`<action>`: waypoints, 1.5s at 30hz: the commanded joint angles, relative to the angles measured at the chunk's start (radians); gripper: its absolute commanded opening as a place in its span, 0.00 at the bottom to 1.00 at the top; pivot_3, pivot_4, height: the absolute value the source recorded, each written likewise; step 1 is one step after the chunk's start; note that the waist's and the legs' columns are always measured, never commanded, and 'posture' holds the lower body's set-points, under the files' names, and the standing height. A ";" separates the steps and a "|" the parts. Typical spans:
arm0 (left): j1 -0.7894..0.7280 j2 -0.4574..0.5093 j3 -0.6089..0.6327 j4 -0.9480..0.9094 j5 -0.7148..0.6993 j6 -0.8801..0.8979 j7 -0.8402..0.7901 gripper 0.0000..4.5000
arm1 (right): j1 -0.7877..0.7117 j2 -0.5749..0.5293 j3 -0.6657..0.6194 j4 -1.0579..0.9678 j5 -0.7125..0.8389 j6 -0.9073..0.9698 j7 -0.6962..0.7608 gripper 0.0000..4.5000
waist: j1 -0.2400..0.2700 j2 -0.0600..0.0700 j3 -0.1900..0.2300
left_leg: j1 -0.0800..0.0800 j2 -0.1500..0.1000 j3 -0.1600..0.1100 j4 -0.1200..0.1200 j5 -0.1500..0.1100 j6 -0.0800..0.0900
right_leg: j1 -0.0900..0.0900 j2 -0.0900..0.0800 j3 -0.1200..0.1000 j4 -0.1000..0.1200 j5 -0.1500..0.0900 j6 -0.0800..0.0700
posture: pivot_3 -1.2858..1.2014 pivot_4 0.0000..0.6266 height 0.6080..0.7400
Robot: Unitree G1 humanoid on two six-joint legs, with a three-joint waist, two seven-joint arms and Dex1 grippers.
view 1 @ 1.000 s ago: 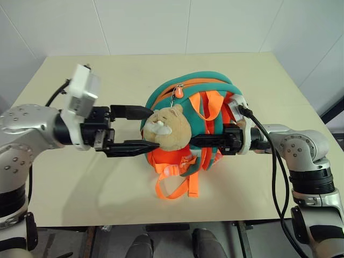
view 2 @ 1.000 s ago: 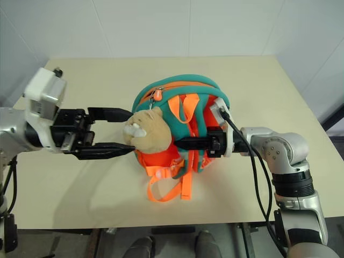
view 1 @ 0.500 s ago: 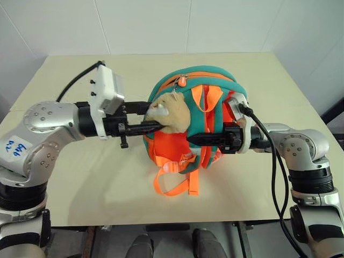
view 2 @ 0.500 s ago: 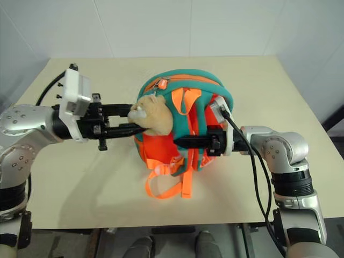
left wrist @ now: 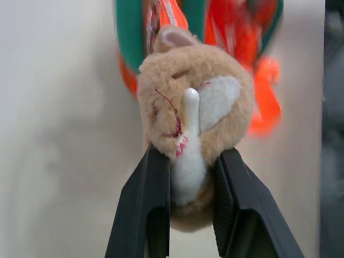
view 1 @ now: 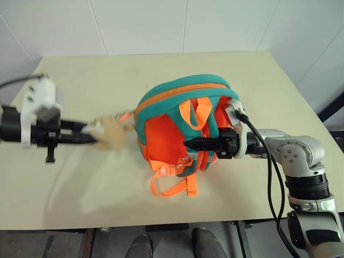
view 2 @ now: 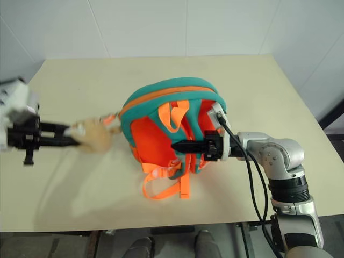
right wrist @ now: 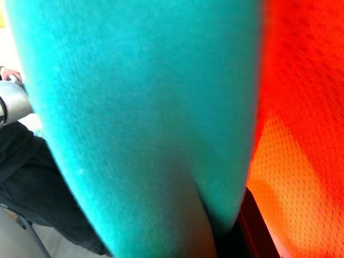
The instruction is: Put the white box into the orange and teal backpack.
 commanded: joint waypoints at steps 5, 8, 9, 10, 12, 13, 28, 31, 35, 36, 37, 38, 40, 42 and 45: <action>0.008 -0.245 -0.241 0.099 0.223 -0.218 0.112 0.14 | 0.031 0.016 -0.075 -0.061 0.062 0.006 -0.070 0.00 | 0.005 0.001 0.000 | 0.000 0.000 0.000 0.002 0.000 0.001 | 0.001 0.000 0.000 0.001 0.001 0.000 | 0.52 0.24 1.00; -0.010 -0.359 -0.304 0.151 0.269 -0.270 0.156 0.14 | 0.048 0.019 -0.076 -0.089 0.074 0.008 -0.089 0.00 | 0.008 0.001 0.000 | 0.000 0.000 0.000 0.003 0.000 0.001 | 0.001 0.000 0.000 0.001 0.002 0.000 | 0.52 0.24 1.00; -0.017 -0.383 -0.320 0.175 0.295 -0.305 0.163 0.14 | 0.054 0.016 -0.076 -0.099 0.077 0.008 -0.096 0.00 | 0.008 0.000 0.000 | 0.000 0.000 0.000 0.003 0.000 0.001 | 0.001 0.000 0.000 0.001 0.002 0.000 | 0.52 0.24 1.00; -0.021 -0.395 -0.329 0.191 0.313 -0.330 0.166 0.14 | 0.058 0.014 -0.077 -0.105 0.080 0.007 -0.101 0.00 | 0.011 0.000 0.000 | 0.000 0.000 0.000 0.003 0.000 0.001 | 0.001 0.000 0.000 0.001 0.002 0.000 | 0.52 0.24 1.00; -0.035 -0.417 -0.326 0.202 0.325 -0.357 0.177 0.14 | 0.068 0.002 -0.068 -0.124 0.058 -0.015 -0.106 0.00 | 0.017 0.001 0.000 | 0.001 0.000 0.000 0.003 0.001 0.001 | 0.001 0.000 0.000 0.001 0.002 0.000 | 0.52 0.24 1.00; -0.049 -0.425 -0.299 0.183 0.299 -0.338 0.184 0.14 | 0.074 -0.008 -0.063 -0.138 0.037 -0.035 -0.111 0.00 | 0.019 0.001 0.000 | 0.001 0.000 0.000 0.003 0.001 0.001 | 0.001 0.000 0.000 0.001 0.002 0.000 | 0.52 0.24 1.00; 0.091 -0.414 0.000 -0.044 0.063 -0.169 0.192 0.92 | 0.365 -0.304 -0.249 -0.336 -0.127 -0.262 -0.050 0.80 | 0.022 0.000 0.000 | -0.001 0.000 0.001 0.002 0.002 0.003 | 0.002 -0.001 0.000 -0.004 0.005 0.001 | 0.52 0.24 1.00; 0.106 -0.422 0.007 -0.041 0.064 -0.169 0.202 1.00 | 0.388 -0.325 -0.282 -0.286 -0.155 -0.310 -0.048 0.99 | 0.021 0.000 0.000 | -0.001 0.000 0.001 0.003 0.002 0.003 | 0.002 0.000 0.000 -0.003 0.005 0.000 | 0.52 0.24 1.00; 0.128 -0.414 0.018 -0.028 0.074 -0.187 0.183 1.00 | 0.408 -0.371 -0.304 -0.223 -0.212 -0.381 -0.017 0.99 | 0.018 0.000 0.000 | 0.001 0.000 0.001 0.003 0.003 0.005 | 0.003 0.000 0.000 -0.003 0.008 -0.001 | 0.52 0.24 1.00; 0.134 -0.413 0.024 -0.025 0.073 -0.187 0.180 1.00 | 0.412 -0.381 -0.308 -0.207 -0.223 -0.395 -0.008 0.99 | 0.019 0.000 0.000 | 0.001 0.000 0.001 0.003 0.003 0.005 | 0.003 0.000 0.000 -0.002 0.008 -0.001 | 0.52 0.24 1.00; 0.140 -0.413 0.029 -0.025 0.072 -0.191 0.177 1.00 | 0.412 -0.388 -0.308 -0.188 -0.237 -0.415 -0.002 0.99 | 0.020 0.000 0.000 | 0.001 0.000 0.001 0.003 0.004 0.005 | 0.003 0.000 0.000 -0.002 0.008 -0.001 | 0.52 0.24 1.00; 0.146 -0.414 0.032 -0.029 0.071 -0.191 0.177 1.00 | 0.410 -0.399 -0.308 -0.155 -0.253 -0.442 0.016 0.99 | 0.020 0.000 0.000 | 0.001 0.000 0.001 0.003 0.004 0.005 | 0.003 0.000 0.000 -0.002 0.008 -0.001 | 0.52 0.24 1.00; 0.154 -0.419 0.040 -0.030 0.075 -0.203 0.180 1.00 | 0.403 -0.418 -0.302 -0.091 -0.292 -0.499 0.044 0.99 | 0.020 0.000 0.000 | 0.001 0.000 0.001 0.003 0.004 0.005 | 0.003 0.000 0.000 -0.003 0.008 0.000 | 0.52 0.24 1.00; 0.151 -0.422 0.049 -0.032 0.077 -0.207 0.194 1.00 | 0.393 -0.431 -0.295 -0.030 -0.336 -0.564 0.068 0.99 | 0.020 0.000 0.000 | 0.001 0.000 0.001 0.003 0.004 0.005 | 0.003 0.000 0.000 -0.003 0.008 0.000 | 0.52 0.24 1.00; 0.143 -0.438 0.084 -0.015 0.077 -0.258 0.204 1.00 | 0.381 -0.434 -0.285 0.049 -0.420 -0.684 0.068 0.99 | 0.019 0.000 0.000 | 0.001 0.000 0.002 0.003 0.004 0.005 | 0.003 0.000 0.000 -0.004 0.008 0.000 | 0.52 0.24 1.00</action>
